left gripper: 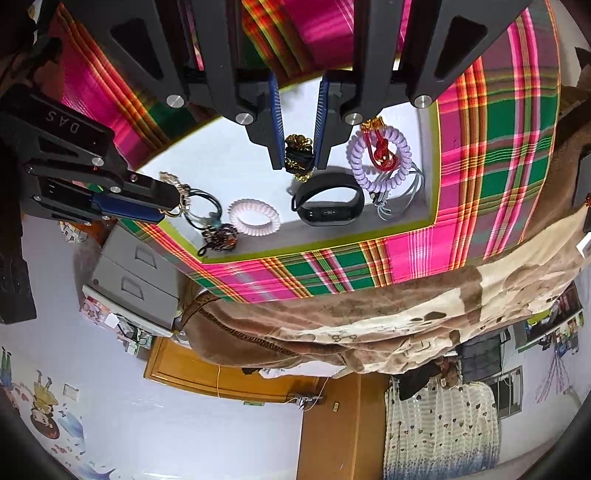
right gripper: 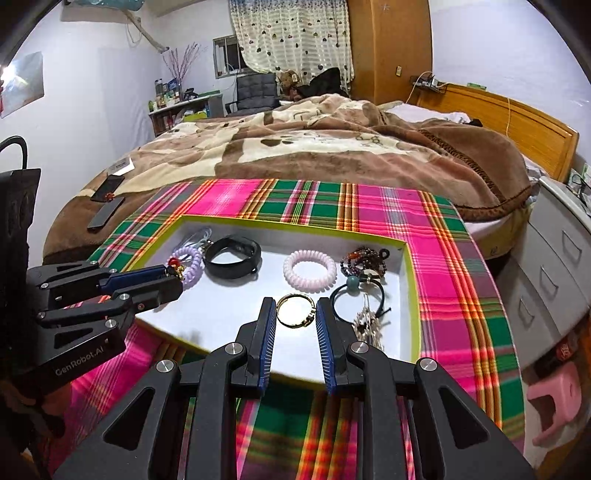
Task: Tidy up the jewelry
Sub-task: 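Carry both held items into the yellow box and open both grippers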
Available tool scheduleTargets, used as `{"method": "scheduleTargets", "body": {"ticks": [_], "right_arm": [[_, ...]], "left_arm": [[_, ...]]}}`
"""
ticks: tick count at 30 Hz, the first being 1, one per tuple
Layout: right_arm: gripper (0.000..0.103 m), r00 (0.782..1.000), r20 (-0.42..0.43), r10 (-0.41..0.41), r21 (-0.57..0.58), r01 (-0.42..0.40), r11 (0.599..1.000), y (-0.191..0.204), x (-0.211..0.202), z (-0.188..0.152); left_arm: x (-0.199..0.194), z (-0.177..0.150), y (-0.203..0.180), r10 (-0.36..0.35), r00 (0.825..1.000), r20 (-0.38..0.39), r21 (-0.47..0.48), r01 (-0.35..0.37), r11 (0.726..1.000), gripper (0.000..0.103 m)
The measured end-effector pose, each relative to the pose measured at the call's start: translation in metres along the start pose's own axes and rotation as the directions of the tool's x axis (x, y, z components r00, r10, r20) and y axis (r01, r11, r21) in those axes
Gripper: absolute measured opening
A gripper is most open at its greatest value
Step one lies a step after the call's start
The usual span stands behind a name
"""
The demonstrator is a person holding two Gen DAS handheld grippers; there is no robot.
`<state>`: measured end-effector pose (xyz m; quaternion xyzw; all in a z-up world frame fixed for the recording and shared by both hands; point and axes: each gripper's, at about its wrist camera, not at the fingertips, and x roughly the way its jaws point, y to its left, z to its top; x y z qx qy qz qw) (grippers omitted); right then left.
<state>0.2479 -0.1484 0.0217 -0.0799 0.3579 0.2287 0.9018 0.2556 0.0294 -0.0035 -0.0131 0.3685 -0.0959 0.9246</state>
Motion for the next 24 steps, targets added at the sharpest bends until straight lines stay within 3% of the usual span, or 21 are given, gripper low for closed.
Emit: {"method": "scheduleTargets", "body": {"ticks": [13, 24], "right_arm": [[0.023, 0.995, -0.097, 0.011, -0.005, -0.011, 1.000, -0.007, 0.055, 0.001], [0.023, 0.991, -0.132, 0.015, -0.001, -0.015, 1.000, -0.009, 0.068, 0.002]], "left_arm": [[0.040, 0.002, 0.014, 0.010, 0.997, -0.074, -0.019, -0.011, 1.000, 0.016], [0.053, 0.000, 0.015, -0.003, 0.994, -0.110, -0.022, 0.001, 1.000, 0.016]]}}
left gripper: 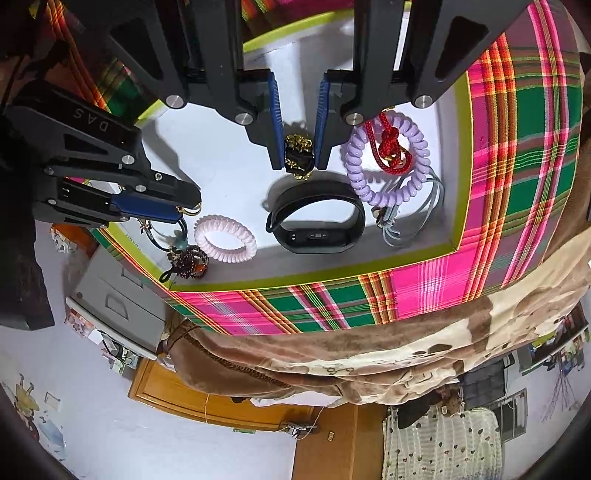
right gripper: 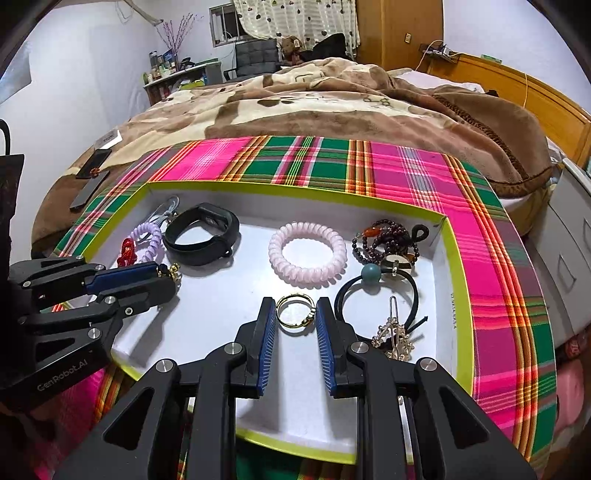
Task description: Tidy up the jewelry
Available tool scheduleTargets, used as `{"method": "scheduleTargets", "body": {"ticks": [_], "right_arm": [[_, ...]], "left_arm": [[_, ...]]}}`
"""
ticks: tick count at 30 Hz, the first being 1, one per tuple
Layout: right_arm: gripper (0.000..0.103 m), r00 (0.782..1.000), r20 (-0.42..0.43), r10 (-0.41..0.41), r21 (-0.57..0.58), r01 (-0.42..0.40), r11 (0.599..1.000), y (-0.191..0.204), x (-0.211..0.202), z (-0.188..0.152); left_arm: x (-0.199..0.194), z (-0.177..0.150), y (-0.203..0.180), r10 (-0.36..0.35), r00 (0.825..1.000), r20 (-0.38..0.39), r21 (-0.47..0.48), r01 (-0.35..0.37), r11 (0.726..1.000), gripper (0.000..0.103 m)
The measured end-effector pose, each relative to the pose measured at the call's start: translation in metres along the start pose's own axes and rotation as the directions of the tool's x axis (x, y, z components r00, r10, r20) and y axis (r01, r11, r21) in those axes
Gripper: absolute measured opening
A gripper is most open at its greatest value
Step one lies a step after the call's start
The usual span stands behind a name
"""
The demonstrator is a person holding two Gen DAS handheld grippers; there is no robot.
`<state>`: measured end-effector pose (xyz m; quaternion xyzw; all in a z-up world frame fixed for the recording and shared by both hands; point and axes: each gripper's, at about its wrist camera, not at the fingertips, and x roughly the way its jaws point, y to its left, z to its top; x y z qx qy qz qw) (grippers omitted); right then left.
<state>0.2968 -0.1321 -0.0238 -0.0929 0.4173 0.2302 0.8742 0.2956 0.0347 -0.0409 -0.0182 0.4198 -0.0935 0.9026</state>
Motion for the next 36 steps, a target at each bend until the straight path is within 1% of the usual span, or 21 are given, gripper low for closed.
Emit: {"method": "scheduleTargets", "body": {"ticks": [7, 9, 15, 23, 26, 30, 36], "right_arm": [[0.024, 1.000, 0.008, -0.003, -0.004, 0.003, 1.000, 0.002, -0.002, 0.000], [0.027, 1.000, 0.017, -0.002, -0.007, 0.002, 1.000, 0.002, -0.005, 0.000], [0.028, 0.999, 0.044, -0.004, -0.001, 0.004, 1.000, 0.003, -0.019, -0.001], [0.028, 0.995, 0.096, -0.004, 0.023, 0.002, 1.000, 0.003, -0.051, -0.013], [0.028, 0.993, 0.116, -0.007, 0.032, 0.003, 0.999, 0.005, -0.066, -0.021], [0.033, 0.989, 0.147, -0.009, 0.038, 0.004, 0.999, 0.010, -0.086, -0.035], [0.033, 0.982, 0.186, -0.014, 0.039, 0.007, 0.999, 0.022, -0.115, -0.060]], "left_arm": [[0.001, 0.001, 0.001, -0.003, 1.000, -0.003, -0.005, 0.003, 1.000, 0.017], [-0.001, 0.001, 0.000, -0.006, 1.000, 0.002, -0.007, 0.006, 1.000, 0.018], [-0.012, 0.000, -0.002, -0.007, 1.000, 0.023, -0.005, 0.007, 1.000, 0.018], [-0.043, -0.011, -0.010, 0.010, 0.997, 0.074, 0.003, -0.010, 1.000, 0.018], [-0.057, -0.018, -0.012, 0.012, 0.995, 0.096, -0.006, -0.011, 1.000, 0.018], [-0.079, -0.030, -0.017, 0.023, 0.992, 0.128, -0.014, -0.022, 1.000, 0.018], [-0.108, -0.054, -0.029, 0.046, 0.985, 0.165, -0.018, -0.044, 0.999, 0.018]]}}
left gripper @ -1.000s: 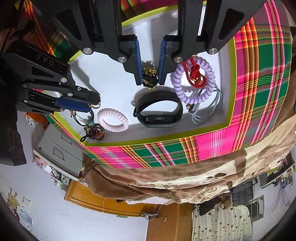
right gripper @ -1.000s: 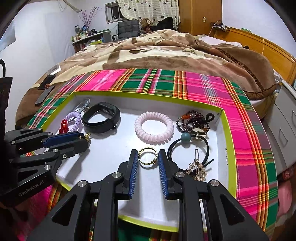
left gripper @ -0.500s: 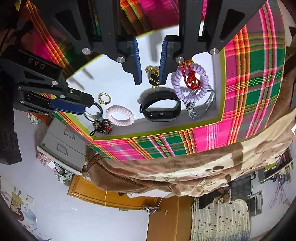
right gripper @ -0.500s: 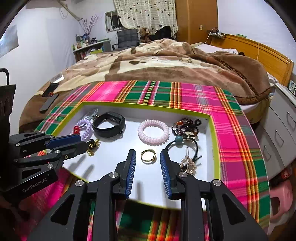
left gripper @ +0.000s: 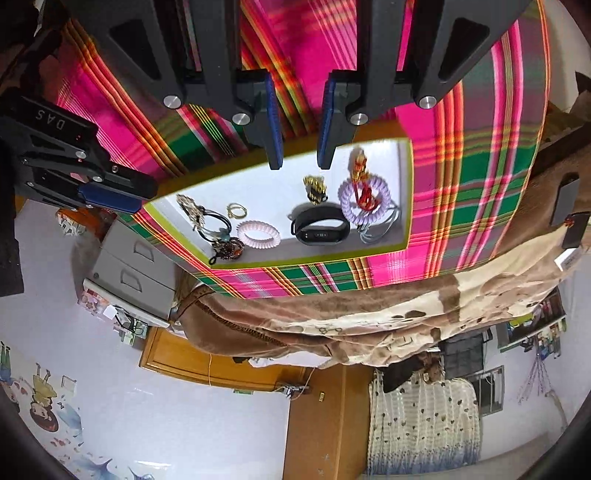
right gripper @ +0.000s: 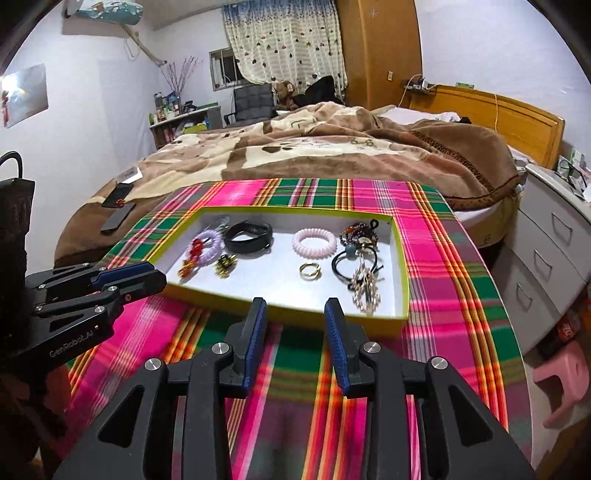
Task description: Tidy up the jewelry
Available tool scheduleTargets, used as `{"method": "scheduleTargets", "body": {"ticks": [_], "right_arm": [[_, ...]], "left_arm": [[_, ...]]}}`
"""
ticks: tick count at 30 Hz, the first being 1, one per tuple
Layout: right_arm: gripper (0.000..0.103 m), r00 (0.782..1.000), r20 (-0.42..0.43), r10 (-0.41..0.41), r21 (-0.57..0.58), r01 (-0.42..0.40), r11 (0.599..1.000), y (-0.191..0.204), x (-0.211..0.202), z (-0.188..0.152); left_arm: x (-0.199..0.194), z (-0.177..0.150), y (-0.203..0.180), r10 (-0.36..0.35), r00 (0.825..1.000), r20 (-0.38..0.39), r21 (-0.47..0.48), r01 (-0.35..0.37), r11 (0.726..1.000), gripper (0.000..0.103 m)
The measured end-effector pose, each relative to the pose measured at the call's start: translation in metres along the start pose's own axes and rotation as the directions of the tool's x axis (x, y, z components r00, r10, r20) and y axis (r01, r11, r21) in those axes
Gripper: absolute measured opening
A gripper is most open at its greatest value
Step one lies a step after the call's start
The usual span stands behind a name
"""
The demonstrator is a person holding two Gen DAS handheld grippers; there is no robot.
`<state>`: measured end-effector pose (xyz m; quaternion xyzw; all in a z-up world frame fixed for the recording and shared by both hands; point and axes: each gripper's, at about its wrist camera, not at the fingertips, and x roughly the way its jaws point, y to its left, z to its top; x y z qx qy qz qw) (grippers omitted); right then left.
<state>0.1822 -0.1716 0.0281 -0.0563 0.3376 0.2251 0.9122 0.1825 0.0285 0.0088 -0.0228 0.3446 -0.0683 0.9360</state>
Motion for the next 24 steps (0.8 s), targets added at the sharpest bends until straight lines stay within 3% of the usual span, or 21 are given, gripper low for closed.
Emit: {"method": "scheduleTargets", "body": {"ticks": [11, 24], "right_arm": [[0.034, 0.999, 0.036, 0.012, 0.001, -0.012, 1.000, 0.020, -0.046, -0.040], [0.034, 0.996, 0.078, -0.041, 0.022, 0.040, 0.999, 0.024, -0.081, -0.079]], "left_arm": [[-0.046, -0.038, -0.021, 0.019, 0.999, 0.036, 0.011, -0.019, 1.000, 0.018], [-0.085, -0.076, -0.034, 0.050, 0.994, 0.097, 0.025, -0.052, 0.998, 0.018]]}}
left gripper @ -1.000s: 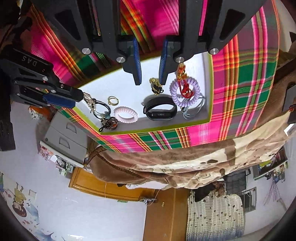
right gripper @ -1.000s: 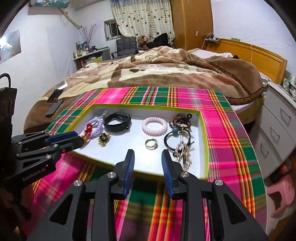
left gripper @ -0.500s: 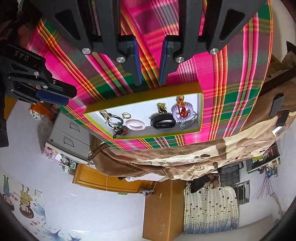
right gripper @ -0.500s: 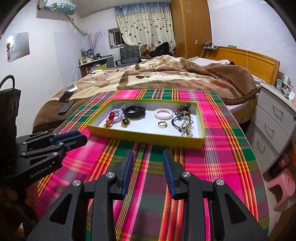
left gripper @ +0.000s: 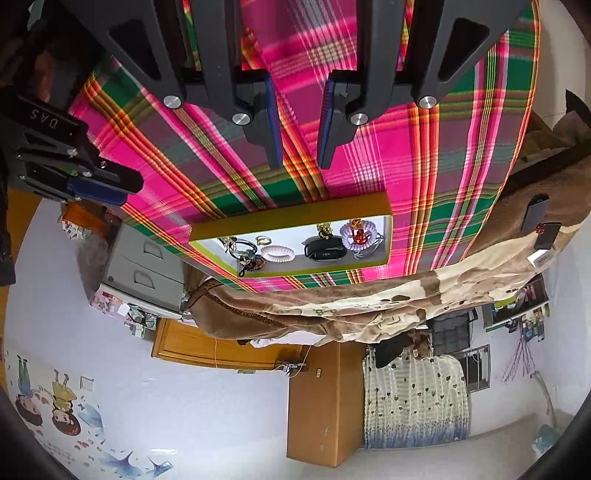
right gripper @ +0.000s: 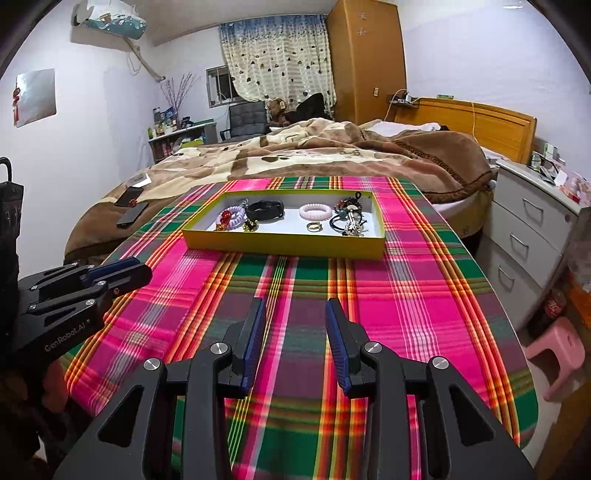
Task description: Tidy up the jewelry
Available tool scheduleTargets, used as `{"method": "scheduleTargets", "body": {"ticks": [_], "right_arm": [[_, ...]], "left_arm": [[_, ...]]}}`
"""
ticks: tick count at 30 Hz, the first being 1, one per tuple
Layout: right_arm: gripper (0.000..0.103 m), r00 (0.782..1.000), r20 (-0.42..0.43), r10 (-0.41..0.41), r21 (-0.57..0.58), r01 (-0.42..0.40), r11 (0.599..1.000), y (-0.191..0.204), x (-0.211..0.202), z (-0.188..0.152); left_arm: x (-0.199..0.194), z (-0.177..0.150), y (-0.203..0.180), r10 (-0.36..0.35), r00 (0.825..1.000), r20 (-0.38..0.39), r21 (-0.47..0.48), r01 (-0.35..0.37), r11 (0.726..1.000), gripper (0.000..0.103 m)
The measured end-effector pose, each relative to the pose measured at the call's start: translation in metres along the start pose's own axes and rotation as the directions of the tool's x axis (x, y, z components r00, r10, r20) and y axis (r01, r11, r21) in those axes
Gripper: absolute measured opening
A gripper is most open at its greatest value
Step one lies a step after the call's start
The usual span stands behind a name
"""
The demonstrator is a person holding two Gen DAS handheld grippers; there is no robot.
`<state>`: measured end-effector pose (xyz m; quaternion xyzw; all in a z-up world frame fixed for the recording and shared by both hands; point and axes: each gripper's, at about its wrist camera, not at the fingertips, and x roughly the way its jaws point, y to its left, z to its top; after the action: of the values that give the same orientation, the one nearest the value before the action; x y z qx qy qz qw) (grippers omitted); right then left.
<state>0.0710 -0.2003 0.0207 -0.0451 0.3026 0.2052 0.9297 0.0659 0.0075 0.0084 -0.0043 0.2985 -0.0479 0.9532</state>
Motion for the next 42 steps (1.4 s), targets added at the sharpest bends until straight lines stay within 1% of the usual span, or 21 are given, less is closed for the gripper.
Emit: {"method": "scheduleTargets", "body": {"ticks": [10, 42], "right_arm": [[0.035, 1.000, 0.012, -0.010, -0.018, 0.010, 1.000, 0.006, -0.008, -0.006], [0.035, 1.000, 0.011, -0.013, -0.016, 0.013, 1.000, 0.005, -0.008, -0.006]], "left_arm": [[-0.010, -0.007, -0.001, 0.002, 1.000, 0.023, 0.000, -0.002, 1.000, 0.018], [-0.006, -0.013, 0.002, 0.030, 0.999, 0.023, -0.007, -0.030, 1.000, 0.018]]}}
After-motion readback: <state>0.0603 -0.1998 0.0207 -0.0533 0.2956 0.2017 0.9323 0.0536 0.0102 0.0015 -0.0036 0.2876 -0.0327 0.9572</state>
